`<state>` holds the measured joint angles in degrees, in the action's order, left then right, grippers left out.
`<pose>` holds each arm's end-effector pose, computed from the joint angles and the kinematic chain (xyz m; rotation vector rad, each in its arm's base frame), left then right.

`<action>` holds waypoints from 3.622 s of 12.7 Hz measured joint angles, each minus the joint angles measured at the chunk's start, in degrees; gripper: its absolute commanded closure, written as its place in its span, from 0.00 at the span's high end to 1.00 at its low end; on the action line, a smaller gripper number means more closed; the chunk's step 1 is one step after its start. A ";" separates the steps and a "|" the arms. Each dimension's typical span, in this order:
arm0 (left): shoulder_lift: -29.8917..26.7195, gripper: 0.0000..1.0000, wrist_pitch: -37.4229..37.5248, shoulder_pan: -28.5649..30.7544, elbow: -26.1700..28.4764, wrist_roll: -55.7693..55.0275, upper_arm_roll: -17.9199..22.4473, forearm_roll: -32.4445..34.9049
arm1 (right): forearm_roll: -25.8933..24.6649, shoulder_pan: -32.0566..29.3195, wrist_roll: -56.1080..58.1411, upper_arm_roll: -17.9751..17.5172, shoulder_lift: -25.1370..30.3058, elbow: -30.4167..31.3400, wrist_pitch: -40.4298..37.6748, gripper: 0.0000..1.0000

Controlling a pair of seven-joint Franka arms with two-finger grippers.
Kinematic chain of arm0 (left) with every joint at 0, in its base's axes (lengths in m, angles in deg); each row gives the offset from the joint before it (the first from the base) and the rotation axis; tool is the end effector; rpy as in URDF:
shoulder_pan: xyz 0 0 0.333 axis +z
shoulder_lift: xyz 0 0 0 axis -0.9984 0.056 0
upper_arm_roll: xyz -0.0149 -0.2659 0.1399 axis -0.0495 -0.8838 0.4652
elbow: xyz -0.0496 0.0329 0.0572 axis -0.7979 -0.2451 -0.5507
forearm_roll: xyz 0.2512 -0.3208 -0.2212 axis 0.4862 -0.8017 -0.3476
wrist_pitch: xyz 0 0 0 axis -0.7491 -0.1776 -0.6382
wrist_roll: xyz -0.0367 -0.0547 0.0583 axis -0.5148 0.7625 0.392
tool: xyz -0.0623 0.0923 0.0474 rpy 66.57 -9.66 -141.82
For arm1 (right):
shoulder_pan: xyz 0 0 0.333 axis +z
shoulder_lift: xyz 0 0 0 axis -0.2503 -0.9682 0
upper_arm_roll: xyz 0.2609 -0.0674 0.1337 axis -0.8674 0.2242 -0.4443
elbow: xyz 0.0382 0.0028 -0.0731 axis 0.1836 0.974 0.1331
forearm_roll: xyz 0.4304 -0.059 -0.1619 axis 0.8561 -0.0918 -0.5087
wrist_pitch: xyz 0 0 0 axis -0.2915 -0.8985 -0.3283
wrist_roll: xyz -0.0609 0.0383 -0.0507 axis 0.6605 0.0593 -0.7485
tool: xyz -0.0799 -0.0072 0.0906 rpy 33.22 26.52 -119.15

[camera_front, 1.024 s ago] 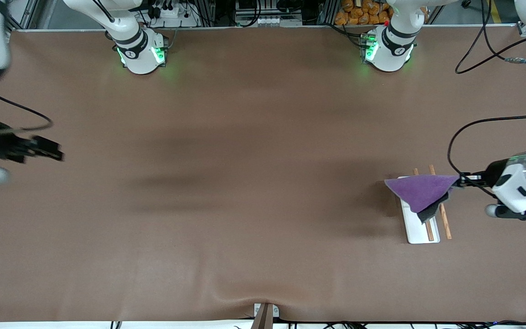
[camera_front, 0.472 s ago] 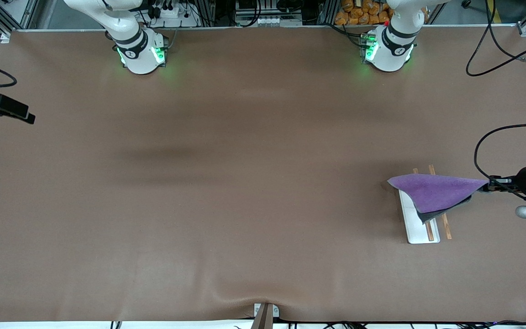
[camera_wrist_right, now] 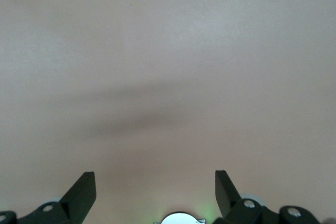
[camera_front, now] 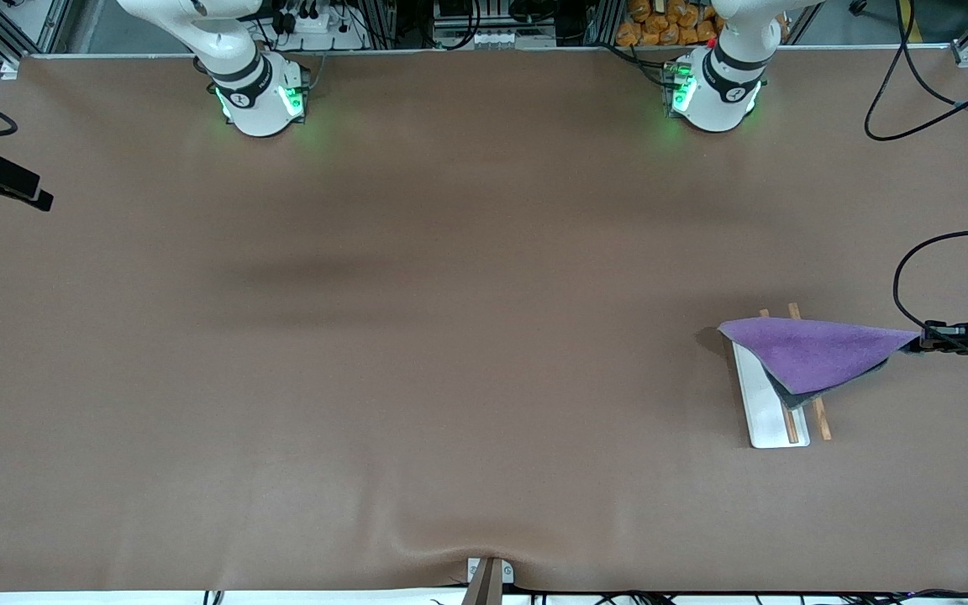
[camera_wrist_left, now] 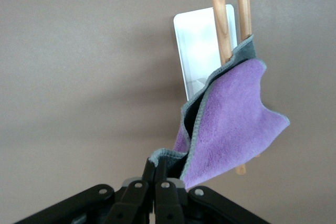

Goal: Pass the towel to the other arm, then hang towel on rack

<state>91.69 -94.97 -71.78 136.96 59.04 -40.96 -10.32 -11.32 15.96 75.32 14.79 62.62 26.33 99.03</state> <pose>0.7293 0.1604 0.3599 2.9995 -0.2611 -0.1917 0.6087 -0.0451 0.6266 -3.0946 0.1761 0.1513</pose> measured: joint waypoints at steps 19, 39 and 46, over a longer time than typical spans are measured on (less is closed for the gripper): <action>-14.45 1.00 9.51 -0.04 -1.72 -8.67 -3.96 0.00 | -1.08 -2.37 2.19 -0.04 -0.55 1.08 4.35 1.00; -29.45 1.00 12.85 -10.70 10.94 -31.52 -3.77 0.03 | -1.13 -2.68 2.30 -0.05 -0.55 1.08 5.27 1.00; -35.43 1.00 11.24 -12.68 17.06 -31.52 -3.82 4.53 | -1.23 -3.40 2.31 0.02 -0.55 1.07 5.31 1.00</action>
<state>56.25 -83.73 -84.47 154.02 27.52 -44.78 -5.79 -12.55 12.56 77.62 14.81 62.07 27.39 104.34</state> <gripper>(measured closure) 0.000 0.000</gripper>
